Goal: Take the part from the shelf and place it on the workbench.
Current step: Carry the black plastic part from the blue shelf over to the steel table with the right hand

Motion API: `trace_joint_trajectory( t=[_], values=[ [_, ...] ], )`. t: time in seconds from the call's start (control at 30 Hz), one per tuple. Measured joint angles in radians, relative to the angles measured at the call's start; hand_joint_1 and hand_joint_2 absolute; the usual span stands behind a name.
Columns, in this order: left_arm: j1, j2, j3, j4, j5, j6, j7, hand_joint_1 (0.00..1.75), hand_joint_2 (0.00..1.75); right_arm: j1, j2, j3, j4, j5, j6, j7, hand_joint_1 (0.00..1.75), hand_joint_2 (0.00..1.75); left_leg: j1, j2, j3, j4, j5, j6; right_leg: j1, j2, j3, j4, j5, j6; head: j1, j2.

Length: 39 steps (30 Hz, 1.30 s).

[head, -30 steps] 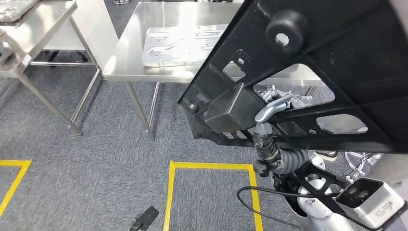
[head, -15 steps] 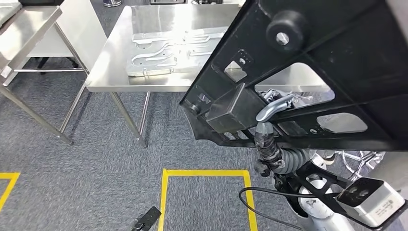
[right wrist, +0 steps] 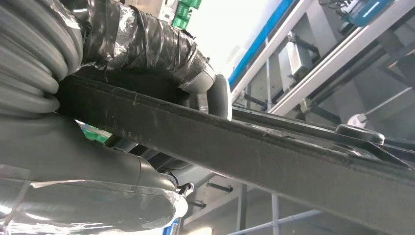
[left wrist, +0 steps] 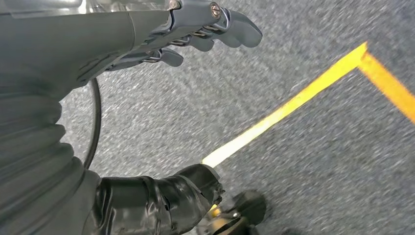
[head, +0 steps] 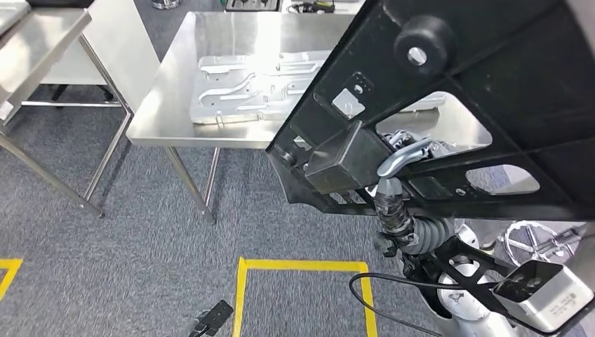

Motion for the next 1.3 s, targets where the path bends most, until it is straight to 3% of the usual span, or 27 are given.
trace_joint_trajectory(
  t=[0.07,0.2,0.27,0.33,0.37,0.4,0.43,0.5,0.57,0.67,0.73,0.83,0.9,0.93,1.0,1.07,1.13,1.23,1.3],
  values=[
    [-0.002,0.0,0.0,0.0,0.0,0.0,0.001,0.0,1.75,0.001,0.0,-0.001,0.001,0.0,0.0,0.0,1.75,1.75,-0.001,-0.001,-0.001,0.009,-0.014,-0.011,0.004,0.001,0.007,-0.049,0.043,-0.013,-0.002,0.0],
    [-0.005,0.001,0.0,0.0,0.0,0.0,0.002,0.0,1.75,0.001,-0.001,-0.002,0.001,0.0,0.0,0.0,1.75,1.75,-0.001,0.0,-0.008,0.042,-0.027,-0.033,0.001,0.0,0.028,-0.061,0.037,-0.041,-0.005,0.0],
    [-0.006,0.001,0.0,0.0,0.0,0.0,0.001,0.0,1.75,0.001,-0.001,-0.003,0.0,0.0,0.0,-0.001,1.75,1.75,0.007,0.004,-0.058,0.133,-0.055,-0.048,-0.001,-0.002,0.049,-0.07,0.03,-0.048,-0.009,0.0],
    [-0.004,0.001,0.0,0.0,0.0,0.0,0.001,0.0,1.75,0.001,-0.001,-0.003,0.001,0.0,0.0,-0.001,1.75,1.75,0.016,0.007,-0.14,0.247,-0.097,-0.059,-0.002,-0.003,0.062,-0.072,0.019,-0.05,-0.011,0.0],
    [-0.002,0.001,0.0,0.0,0.0,-0.001,0.001,0.0,1.75,0.002,-0.001,-0.003,0.001,0.0,0.0,-0.001,1.75,1.75,0.02,0.008,-0.17,0.275,-0.107,-0.063,-0.002,-0.002,0.069,-0.073,0.012,-0.05,-0.012,0.0],
    [-0.001,0.001,0.0,0.0,0.0,-0.001,0.001,0.0,1.75,0.003,-0.001,-0.003,0.001,0.0,0.0,-0.001,1.75,1.75,0.024,0.009,-0.184,0.271,-0.098,-0.066,-0.002,-0.001,0.078,-0.073,0.005,-0.049,-0.012,0.0],
    [0.0,0.001,0.0,0.0,0.0,-0.001,0.001,0.0,1.75,0.003,-0.001,-0.003,0.001,0.0,0.0,-0.001,1.75,1.75,0.026,0.009,-0.181,0.232,-0.066,-0.066,-0.002,0.0,0.089,-0.073,-0.004,-0.046,-0.012,0.0],
    [0.0,0.001,0.0,0.0,0.0,-0.001,0.001,0.0,1.75,0.003,-0.001,-0.004,0.001,0.0,-0.001,-0.001,1.75,1.75,0.028,0.01,-0.149,0.101,0.036,-0.058,-0.002,0.001,0.11,-0.074,-0.021,-0.04,-0.011,0.0],
    [0.0,0.001,0.0,0.0,0.0,-0.001,0.002,0.0,1.75,0.003,-0.001,-0.006,0.001,0.0,-0.001,0.0,1.75,1.75,0.021,0.011,-0.126,0.015,0.086,-0.047,-0.003,0.002,0.12,-0.077,-0.033,-0.03,-0.011,0.0],
    [0.0,0.002,0.0,0.0,0.001,-0.001,0.002,0.0,1.75,0.004,-0.001,-0.008,0.001,0.0,-0.003,0.001,1.75,1.75,0.013,0.011,-0.106,-0.005,0.081,-0.03,-0.005,0.002,0.131,-0.073,-0.043,-0.011,-0.011,0.0],
    [-0.002,0.002,0.0,0.0,0.001,-0.002,0.002,0.0,1.75,0.003,-0.001,-0.01,0.001,0.0,-0.004,0.001,1.75,1.75,0.014,0.01,-0.082,-0.013,0.075,-0.017,-0.007,-0.001,0.119,-0.027,-0.058,-0.005,-0.009,0.0],
    [-0.006,0.004,0.0,0.0,0.001,-0.002,0.002,0.0,1.75,0.004,-0.001,-0.013,0.001,0.0,-0.006,0.0,1.75,1.75,0.01,0.01,-0.057,-0.013,0.057,-0.002,-0.006,-0.003,0.011,0.151,-0.12,-0.003,-0.006,0.0],
    [-0.004,0.004,0.0,0.0,0.002,-0.002,0.002,0.0,1.75,0.007,-0.002,-0.013,0.001,0.0,-0.006,0.0,1.75,1.75,0.007,0.008,-0.043,-0.01,0.04,0.0,-0.006,-0.003,-0.049,0.206,-0.139,-0.002,-0.007,0.0],
    [-0.003,0.004,0.0,0.0,0.003,-0.003,0.002,0.0,1.75,0.007,-0.002,-0.013,0.001,0.0,-0.006,0.0,1.75,1.75,0.006,0.007,-0.033,-0.007,0.03,-0.001,-0.006,-0.003,-0.055,0.184,-0.119,-0.003,-0.007,0.0],
    [-0.002,0.004,0.0,0.0,0.005,-0.003,0.002,0.0,1.75,0.007,-0.002,-0.014,0.002,0.0,-0.007,0.0,1.75,1.75,0.006,0.004,-0.012,-0.003,0.009,-0.005,-0.004,-0.003,-0.027,0.062,-0.022,-0.01,-0.006,0.0],
    [-0.003,0.004,0.0,0.0,0.007,-0.005,0.001,0.0,1.75,0.007,-0.002,-0.014,0.003,0.0,-0.008,-0.002,1.75,1.75,0.004,0.0,0.0,0.002,-0.009,-0.013,0.001,-0.002,-0.002,-0.035,0.042,-0.018,-0.007,0.0],
    [-0.003,0.004,0.0,0.0,0.008,-0.006,0.001,0.0,1.75,0.007,-0.002,-0.015,0.004,0.0,-0.009,-0.004,1.75,1.75,0.003,-0.002,0.004,0.005,-0.017,-0.024,0.005,-0.001,0.004,-0.055,0.045,-0.027,-0.008,0.0],
    [-0.004,0.008,0.0,0.0,0.008,-0.007,0.0,0.0,1.75,0.007,-0.002,-0.016,0.004,0.0,-0.012,-0.005,1.75,1.75,0.004,0.0,-0.004,0.033,-0.024,-0.036,-0.001,-0.001,0.026,-0.067,0.045,-0.041,-0.009,0.0],
    [-0.005,0.009,0.0,0.0,0.009,-0.007,0.0,0.0,1.75,0.006,-0.002,-0.016,0.004,0.0,-0.012,-0.006,1.75,1.75,0.01,0.004,-0.062,0.133,-0.048,-0.049,-0.004,-0.003,0.045,-0.075,0.038,-0.048,-0.011,0.0]
  ],
)
